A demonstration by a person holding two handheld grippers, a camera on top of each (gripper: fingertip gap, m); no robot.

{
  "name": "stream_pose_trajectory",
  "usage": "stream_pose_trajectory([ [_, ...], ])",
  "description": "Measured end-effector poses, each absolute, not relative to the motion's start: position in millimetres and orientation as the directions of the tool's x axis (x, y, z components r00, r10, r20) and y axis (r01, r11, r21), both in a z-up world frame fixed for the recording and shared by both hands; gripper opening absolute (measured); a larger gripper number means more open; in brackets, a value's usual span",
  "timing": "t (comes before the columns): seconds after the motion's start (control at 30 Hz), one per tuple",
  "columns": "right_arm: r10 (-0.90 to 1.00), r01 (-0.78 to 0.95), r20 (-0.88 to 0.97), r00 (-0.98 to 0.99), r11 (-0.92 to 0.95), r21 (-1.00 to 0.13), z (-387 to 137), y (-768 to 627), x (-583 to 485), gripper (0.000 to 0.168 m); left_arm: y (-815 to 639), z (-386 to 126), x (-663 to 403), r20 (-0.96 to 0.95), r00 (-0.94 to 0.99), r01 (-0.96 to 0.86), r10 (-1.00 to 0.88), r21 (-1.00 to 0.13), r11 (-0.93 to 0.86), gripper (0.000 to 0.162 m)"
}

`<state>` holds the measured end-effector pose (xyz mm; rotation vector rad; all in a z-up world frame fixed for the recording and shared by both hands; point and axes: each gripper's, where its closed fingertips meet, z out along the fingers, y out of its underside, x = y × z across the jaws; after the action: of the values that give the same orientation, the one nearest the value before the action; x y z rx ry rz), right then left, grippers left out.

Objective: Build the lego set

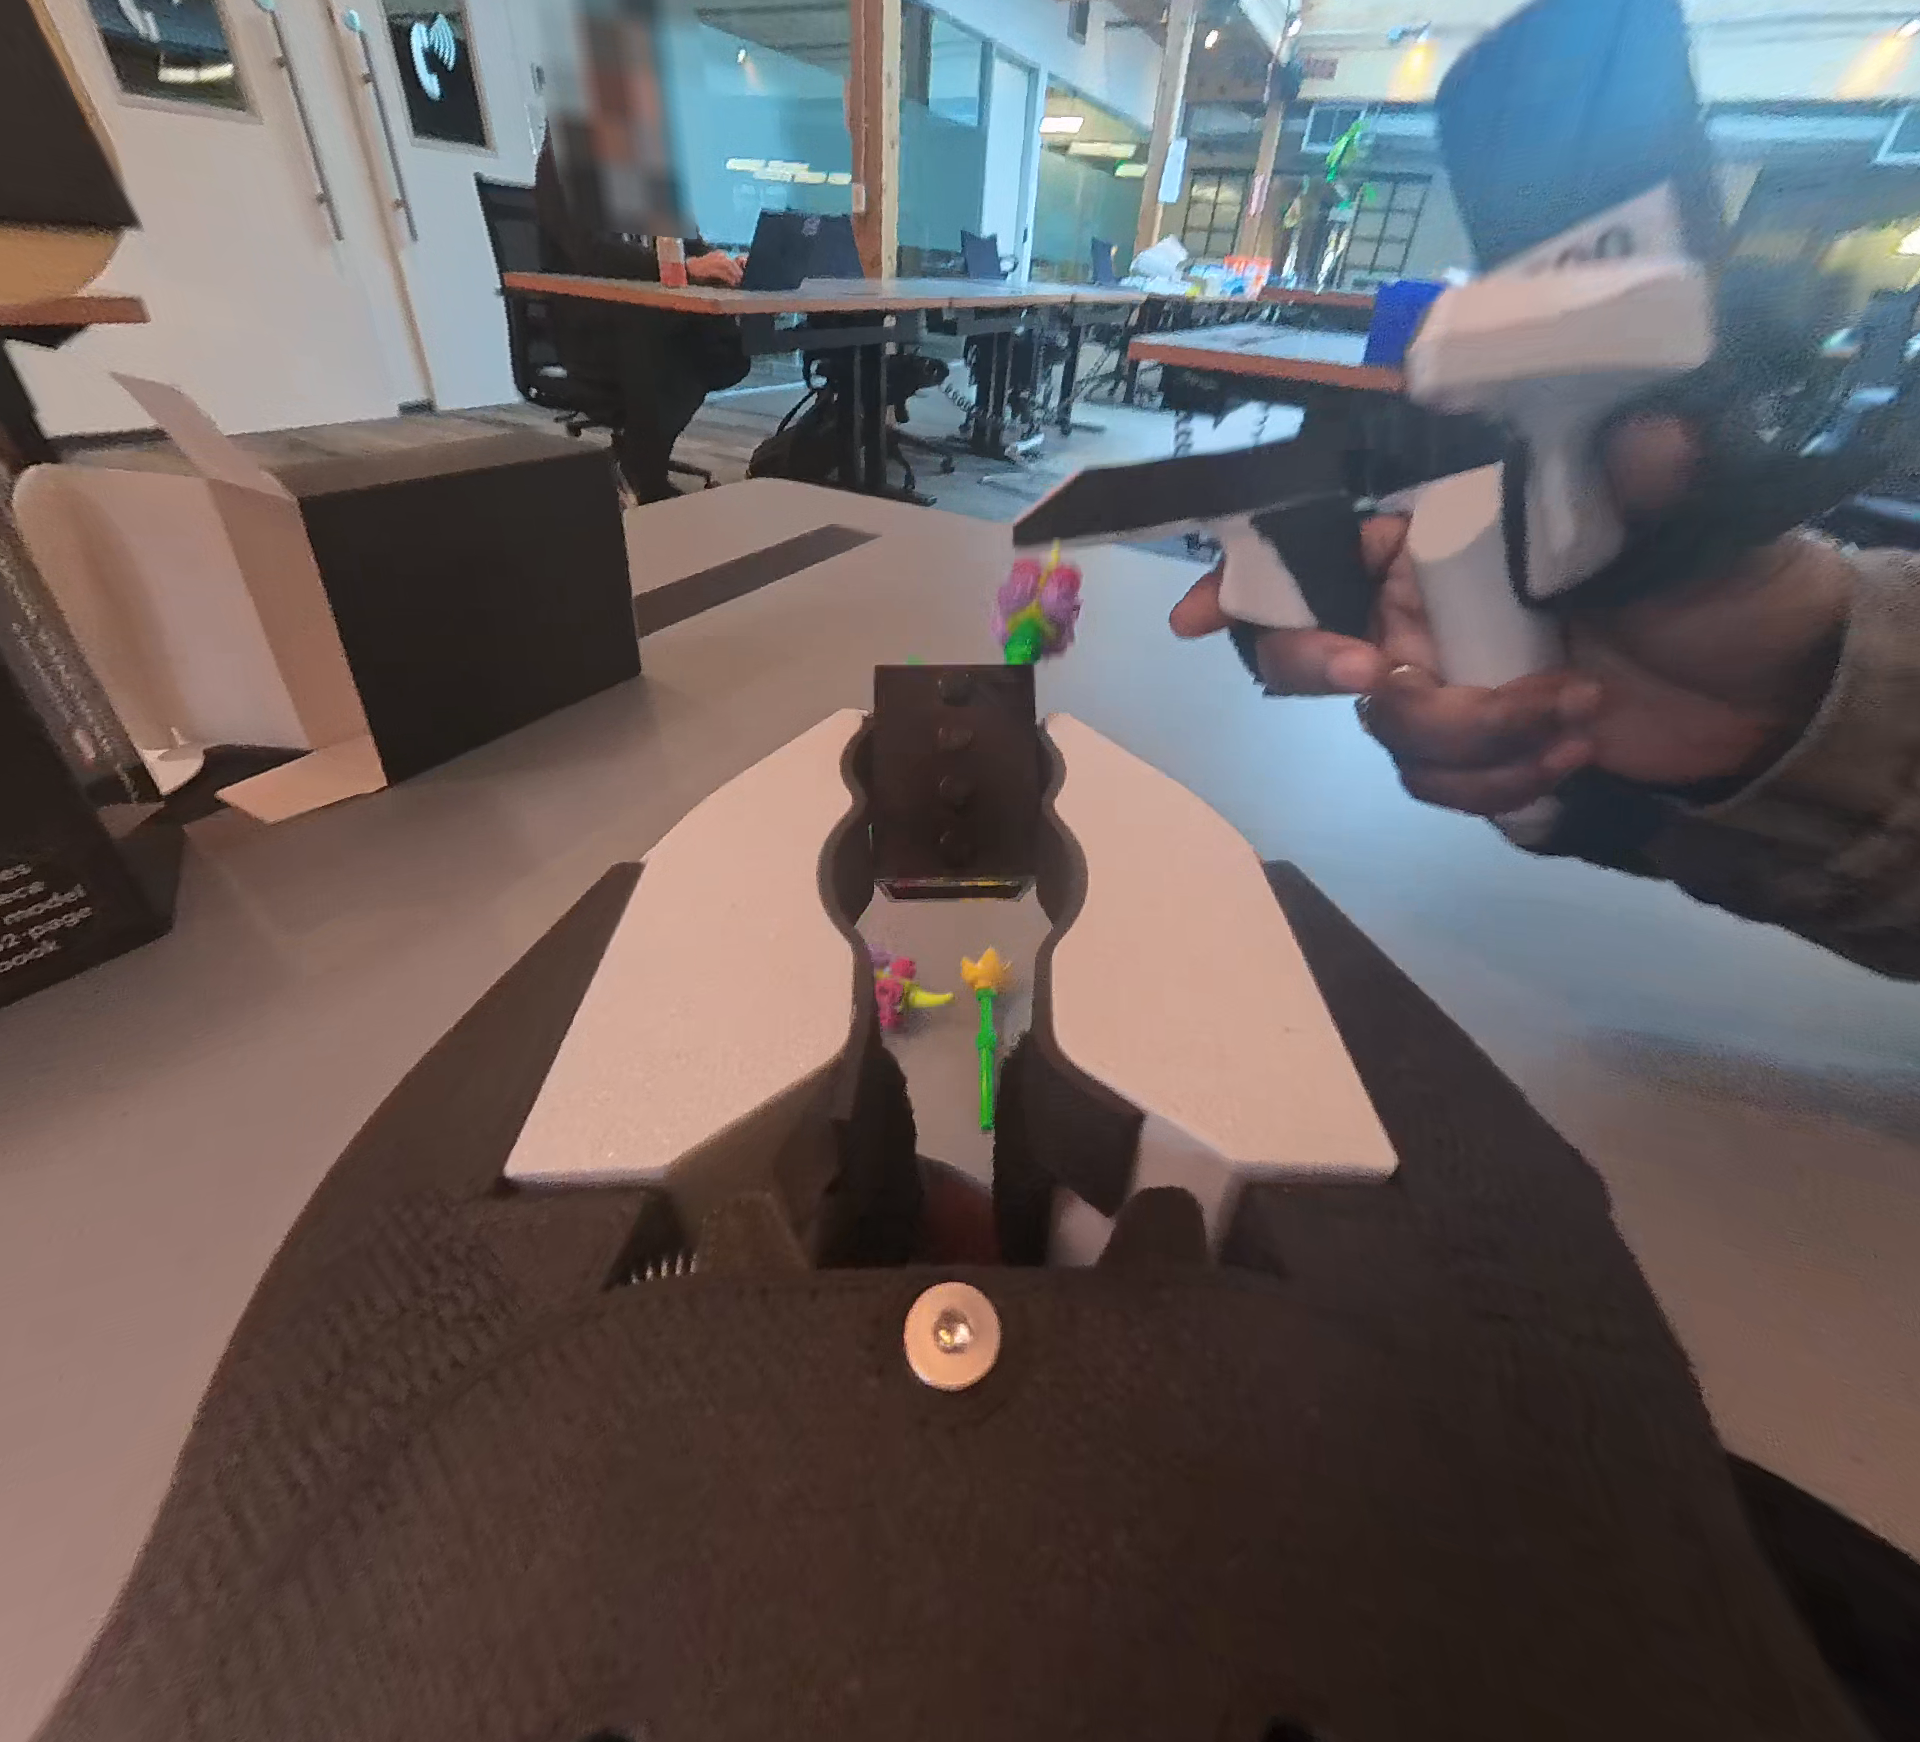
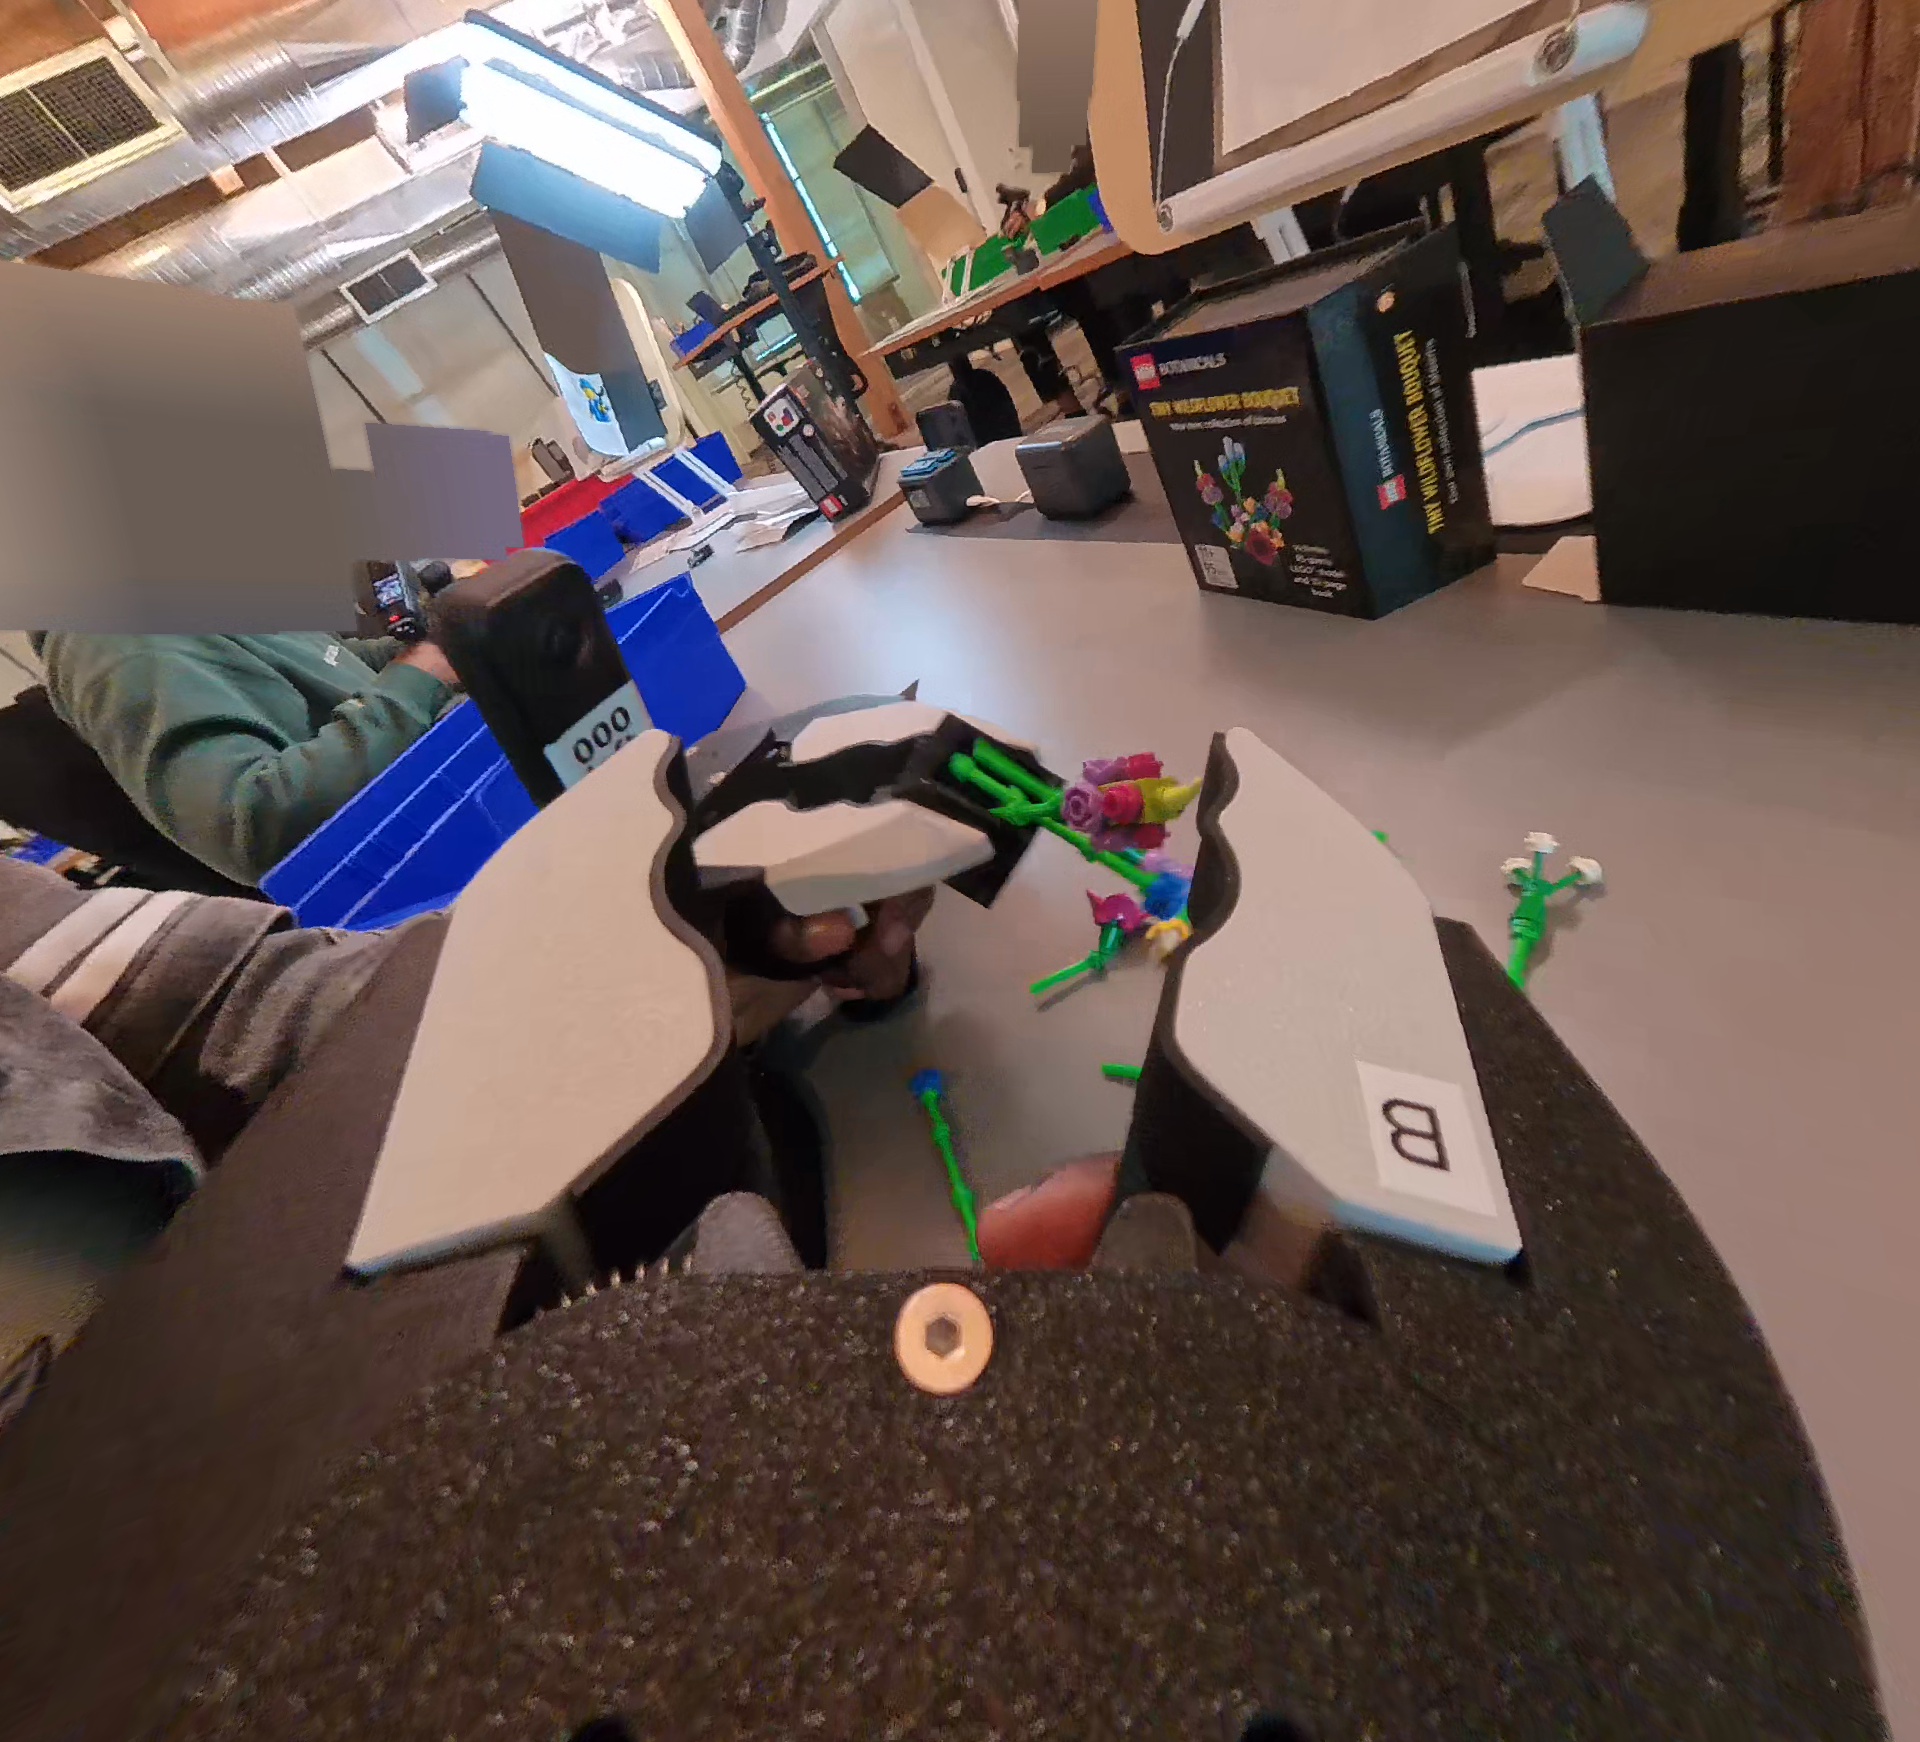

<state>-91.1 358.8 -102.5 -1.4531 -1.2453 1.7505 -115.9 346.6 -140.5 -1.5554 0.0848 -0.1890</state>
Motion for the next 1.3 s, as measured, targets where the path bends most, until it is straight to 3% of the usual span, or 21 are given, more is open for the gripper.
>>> stream_pose_trajectory([
  [0.13,0.866,0.059,-0.425,-0.265,-0.425,-0.903,-107.9,368.4,-79.2,0.094,341.8,-124.8,-111.3,0.085,0.971,0.109,-0.225,-0.990,0.094,0.027],
  [0.23,0.865,0.100,-0.414,-0.285,-0.403,-0.910,-123.4,363.0,-77.9,0.094,343.4,-131.3,-109.0,0.086,0.968,0.101,-0.238,-0.994,0.051,0.028],
  [0.37,0.900,0.229,-0.342,-0.271,-0.284,-0.931,-154.1,361.1,-74.0,0.082,343.8,-133.5,-103.8,0.085,0.960,0.097,-0.267,-0.995,0.032,0.028],
  [0.47,0.840,0.139,-0.390,-0.378,-0.365,-0.920,-134.1,348.7,-71.2,0.071,338.4,-121.4,-90.8,0.077,0.928,0.130,-0.365,-0.984,0.121,0.028],
  [0.53,0.803,0.097,-0.424,-0.418,-0.425,-0.900,-119.1,340.6,-71.9,0.075,336.9,-117.1,-92.6,-0.006,0.951,0.050,-0.310,-0.984,0.173,0.028],
  [0.63,0.830,0.131,-0.436,-0.348,-0.418,-0.899,-116.5,332.4,-80.0,0.082,335.4,-115.6,-94.5,-0.250,0.955,-0.215,-0.159,-0.954,0.210,0.028],
  [0.77,0.849,0.182,-0.447,-0.283,-0.410,-0.894,-116.2,320.6,-90.3,0.079,336.8,-120.8,-85.9,-0.423,0.901,-0.402,-0.091,-0.896,0.188,0.028],
  [0.87,0.868,0.233,-0.420,-0.265,-0.365,-0.901,-124.2,317.6,-91.9,0.066,336.6,-122.3,-79.0,-0.466,0.879,-0.443,-0.096,-0.876,0.193,0.028],
  [0.93,0.873,0.249,-0.408,-0.266,-0.347,-0.904,-126.8,317.6,-89.8,0.041,336.7,-123.8,-74.9,-0.481,0.870,-0.456,-0.109,-0.868,0.194,0.028],
  [1.0,0.873,0.255,-0.401,-0.279,-0.335,-0.907,-124.8,319.0,-84.2,0.041,336.8,-123.8,-69.3,-0.492,0.859,-0.463,-0.143,-0.865,0.192,0.029],
  [1.13,0.923,0.320,-0.315,-0.219,-0.237,-0.917,-125.7,339.6,-51.3,0.041,328.1,-133.4,-59.6,-0.358,0.880,-0.385,-0.312,-0.922,-0.030,0.052],
  [1.3,0.990,0.608,-0.086,-0.111,-0.001,-0.794,-178.3,355.4,-0.1,0.041,281.8,-163.2,-52.2,-0.175,0.866,-0.346,-0.468,-0.886,-0.308,0.055],
])
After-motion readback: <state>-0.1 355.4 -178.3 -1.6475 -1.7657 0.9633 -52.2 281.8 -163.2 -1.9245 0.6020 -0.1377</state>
